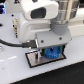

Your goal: Insert the blue gear onto the right peg, followed by the red gear

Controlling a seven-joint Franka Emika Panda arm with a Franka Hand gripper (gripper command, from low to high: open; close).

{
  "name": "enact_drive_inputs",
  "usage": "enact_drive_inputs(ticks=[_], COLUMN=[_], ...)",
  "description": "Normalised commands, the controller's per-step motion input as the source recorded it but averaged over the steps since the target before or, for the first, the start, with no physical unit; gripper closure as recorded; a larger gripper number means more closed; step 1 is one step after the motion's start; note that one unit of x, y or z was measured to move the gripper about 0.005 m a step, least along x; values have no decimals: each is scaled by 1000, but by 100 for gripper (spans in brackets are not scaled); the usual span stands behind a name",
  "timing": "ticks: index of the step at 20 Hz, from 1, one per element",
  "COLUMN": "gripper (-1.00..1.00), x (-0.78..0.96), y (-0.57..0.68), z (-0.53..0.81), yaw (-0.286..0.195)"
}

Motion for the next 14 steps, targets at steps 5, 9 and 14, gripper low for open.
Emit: enact_drive_inputs(ticks=[5, 9, 14], gripper=[100, -100, -100], x=[69, 12, -11], y=[66, 88, 97], z=[-69, 74, 241], yaw=[0, 0, 0])
